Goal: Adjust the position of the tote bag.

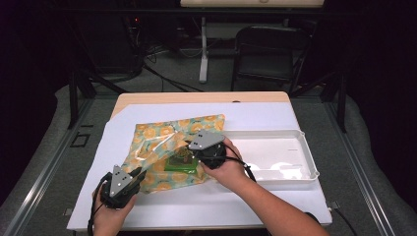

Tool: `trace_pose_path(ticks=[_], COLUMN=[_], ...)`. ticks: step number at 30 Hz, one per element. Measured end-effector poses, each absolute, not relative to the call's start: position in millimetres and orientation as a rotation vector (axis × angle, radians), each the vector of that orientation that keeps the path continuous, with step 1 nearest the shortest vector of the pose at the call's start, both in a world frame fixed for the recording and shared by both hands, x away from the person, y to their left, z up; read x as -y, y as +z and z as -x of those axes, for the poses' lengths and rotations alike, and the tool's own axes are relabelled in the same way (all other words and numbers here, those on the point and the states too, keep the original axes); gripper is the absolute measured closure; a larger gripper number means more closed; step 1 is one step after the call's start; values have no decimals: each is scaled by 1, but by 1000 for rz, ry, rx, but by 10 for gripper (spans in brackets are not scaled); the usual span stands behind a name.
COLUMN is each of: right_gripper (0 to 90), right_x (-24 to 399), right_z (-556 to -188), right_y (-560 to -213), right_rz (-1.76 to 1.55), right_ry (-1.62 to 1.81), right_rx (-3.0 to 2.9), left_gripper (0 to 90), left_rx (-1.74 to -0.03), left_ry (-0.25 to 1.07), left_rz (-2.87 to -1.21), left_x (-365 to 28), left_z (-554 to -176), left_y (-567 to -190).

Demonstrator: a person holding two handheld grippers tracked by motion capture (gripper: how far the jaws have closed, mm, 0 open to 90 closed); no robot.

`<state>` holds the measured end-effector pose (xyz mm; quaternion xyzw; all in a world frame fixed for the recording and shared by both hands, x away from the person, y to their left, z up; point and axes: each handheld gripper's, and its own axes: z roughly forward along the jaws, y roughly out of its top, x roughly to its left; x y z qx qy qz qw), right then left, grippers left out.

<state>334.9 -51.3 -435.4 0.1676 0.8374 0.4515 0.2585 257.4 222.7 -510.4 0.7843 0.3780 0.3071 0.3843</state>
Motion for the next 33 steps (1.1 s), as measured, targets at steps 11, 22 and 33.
trace_pose_path(ticks=[11,22,33], right_gripper=[900,900,900], right_x=[52,47,46], right_z=[-334,-324,-329], right_y=[-421,-414,-414], right_rz=[-460,-438,-456], right_ry=[1256,1292,1276], right_rx=[-2215,-2155,-2152], left_gripper=[900,900,900], left_rx=[-885,-858,-938], left_ry=[693,688,696], left_rz=[-2060,-2118,-2066], left_x=[-197,-168,-160], left_z=[-274,-311,-359], left_y=[-512,-505,-496])
